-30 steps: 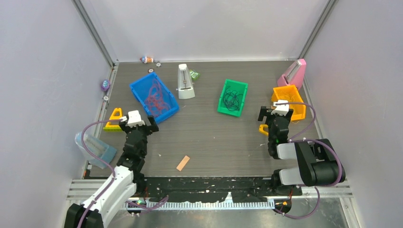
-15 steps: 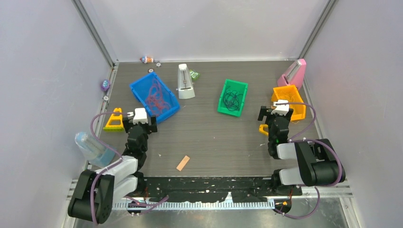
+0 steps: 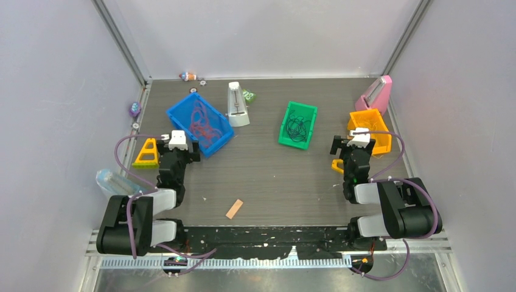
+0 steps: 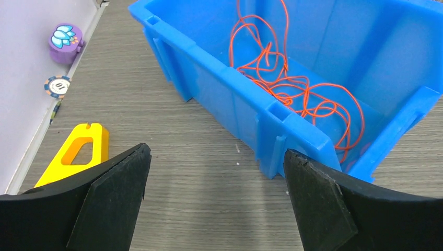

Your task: Untangle the cables

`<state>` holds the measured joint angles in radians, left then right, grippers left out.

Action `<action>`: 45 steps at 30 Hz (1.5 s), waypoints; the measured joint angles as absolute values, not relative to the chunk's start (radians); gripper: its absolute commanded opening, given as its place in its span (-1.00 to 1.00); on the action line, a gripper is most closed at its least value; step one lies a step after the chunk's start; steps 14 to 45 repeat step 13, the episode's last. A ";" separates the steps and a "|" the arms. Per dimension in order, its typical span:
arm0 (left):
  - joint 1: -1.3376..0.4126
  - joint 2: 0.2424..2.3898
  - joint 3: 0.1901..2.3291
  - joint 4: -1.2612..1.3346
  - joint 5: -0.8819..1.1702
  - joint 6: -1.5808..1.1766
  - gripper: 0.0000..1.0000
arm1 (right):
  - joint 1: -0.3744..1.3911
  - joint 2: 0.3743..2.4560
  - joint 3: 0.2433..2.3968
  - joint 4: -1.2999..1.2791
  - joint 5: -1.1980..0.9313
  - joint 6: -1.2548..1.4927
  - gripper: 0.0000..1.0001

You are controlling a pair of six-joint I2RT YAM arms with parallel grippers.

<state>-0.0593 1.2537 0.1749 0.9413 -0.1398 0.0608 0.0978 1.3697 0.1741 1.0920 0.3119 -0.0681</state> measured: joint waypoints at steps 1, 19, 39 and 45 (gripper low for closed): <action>-0.057 1.254 0.178 0.940 -0.129 0.061 0.99 | 0.098 1.370 0.174 1.092 0.312 -0.068 0.90; -0.052 1.254 0.179 0.937 -0.096 0.061 0.99 | 0.098 1.370 0.174 1.092 0.312 -0.068 0.90; -0.052 1.254 0.179 0.937 -0.096 0.061 0.99 | 0.098 1.370 0.174 1.092 0.312 -0.068 0.90; -0.052 1.254 0.179 0.937 -0.096 0.061 0.99 | 0.098 1.370 0.174 1.092 0.312 -0.068 0.90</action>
